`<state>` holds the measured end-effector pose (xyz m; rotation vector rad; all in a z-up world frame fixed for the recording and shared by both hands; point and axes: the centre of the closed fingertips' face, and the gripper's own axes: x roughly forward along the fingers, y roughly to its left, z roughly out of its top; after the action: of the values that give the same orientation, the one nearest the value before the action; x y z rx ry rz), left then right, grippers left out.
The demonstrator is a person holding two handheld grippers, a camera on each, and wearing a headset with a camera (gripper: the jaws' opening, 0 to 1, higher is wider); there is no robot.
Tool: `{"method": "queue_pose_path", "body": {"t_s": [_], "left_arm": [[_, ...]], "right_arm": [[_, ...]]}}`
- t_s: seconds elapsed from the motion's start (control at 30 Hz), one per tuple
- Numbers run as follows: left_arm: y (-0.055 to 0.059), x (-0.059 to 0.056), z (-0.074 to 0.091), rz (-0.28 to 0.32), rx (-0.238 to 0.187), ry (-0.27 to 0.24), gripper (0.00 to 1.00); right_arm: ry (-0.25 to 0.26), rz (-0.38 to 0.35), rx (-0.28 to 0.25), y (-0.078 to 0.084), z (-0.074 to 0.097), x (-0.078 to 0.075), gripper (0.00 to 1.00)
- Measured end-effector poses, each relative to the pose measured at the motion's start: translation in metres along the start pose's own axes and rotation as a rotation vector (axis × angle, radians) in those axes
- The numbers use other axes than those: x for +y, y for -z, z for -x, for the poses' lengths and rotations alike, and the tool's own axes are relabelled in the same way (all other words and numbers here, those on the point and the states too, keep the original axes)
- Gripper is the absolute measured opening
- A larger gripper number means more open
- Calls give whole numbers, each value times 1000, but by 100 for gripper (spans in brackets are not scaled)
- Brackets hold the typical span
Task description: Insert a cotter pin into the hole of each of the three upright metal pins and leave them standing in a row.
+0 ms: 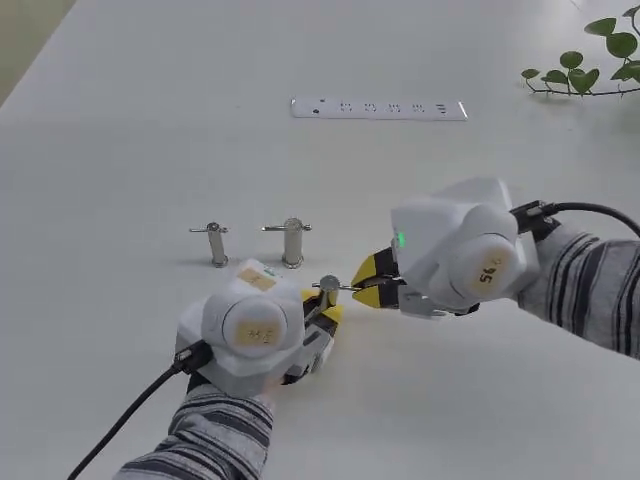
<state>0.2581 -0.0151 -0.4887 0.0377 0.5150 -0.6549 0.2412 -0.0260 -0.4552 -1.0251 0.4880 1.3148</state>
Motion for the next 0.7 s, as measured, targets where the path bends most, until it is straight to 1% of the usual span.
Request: {"method": "queue_pose_path", "body": {"t_s": [0.17, 0.27, 0.37, 0.5, 0.6, 0.7], "left_arm": [[0, 0, 0, 8, -6, -3, 10], [0, 0, 0, 15, -9, -7, 10], [0, 0, -1, 18, -10, -9, 10], [0, 0, -1, 30, -12, -20, 10], [0, 1, -2, 55, -14, -33, 11], [0, 1, -2, 67, -15, -41, 11]], "right_arm": [[7, -4, -6, -2, -1, 0, 0], [12, -9, -21, -5, -2, -1, 0], [26, -11, -25, -6, -1, -3, 0], [39, -42, -35, -7, 5, -5, 3], [42, -66, -29, -3, 9, -5, 3], [47, -91, -23, 2, 12, -5, 2]]}}
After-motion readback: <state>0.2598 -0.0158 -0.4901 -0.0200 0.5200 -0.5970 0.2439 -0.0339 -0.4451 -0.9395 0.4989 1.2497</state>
